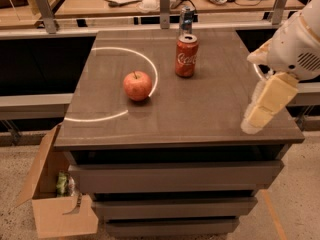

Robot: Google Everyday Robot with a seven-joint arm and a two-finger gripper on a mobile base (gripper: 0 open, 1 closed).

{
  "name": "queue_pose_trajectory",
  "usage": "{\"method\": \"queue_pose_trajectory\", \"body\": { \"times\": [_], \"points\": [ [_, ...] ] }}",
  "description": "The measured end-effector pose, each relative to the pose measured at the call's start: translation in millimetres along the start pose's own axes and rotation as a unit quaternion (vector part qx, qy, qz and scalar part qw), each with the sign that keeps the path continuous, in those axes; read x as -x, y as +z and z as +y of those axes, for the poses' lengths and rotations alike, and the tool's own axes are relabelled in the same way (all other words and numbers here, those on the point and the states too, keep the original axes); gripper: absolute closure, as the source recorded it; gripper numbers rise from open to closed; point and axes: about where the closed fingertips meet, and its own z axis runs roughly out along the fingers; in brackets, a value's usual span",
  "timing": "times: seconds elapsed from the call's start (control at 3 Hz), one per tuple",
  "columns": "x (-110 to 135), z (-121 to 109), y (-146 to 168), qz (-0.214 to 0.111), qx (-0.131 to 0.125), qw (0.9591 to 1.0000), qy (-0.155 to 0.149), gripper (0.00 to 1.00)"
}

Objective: Pick apple

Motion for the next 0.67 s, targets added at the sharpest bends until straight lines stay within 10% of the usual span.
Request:
{"method": "queue_pose_trajectory", "body": {
  "times": [0.33, 0.67],
  "points": [
    [33.4, -6.0, 21.2, -0.080, 0.022, 0.9963, 0.023, 0.00],
    [66.2, -16.9, 48.5, -0.178, 0.038, 0.9829, 0.027, 0.00]
  ]
}}
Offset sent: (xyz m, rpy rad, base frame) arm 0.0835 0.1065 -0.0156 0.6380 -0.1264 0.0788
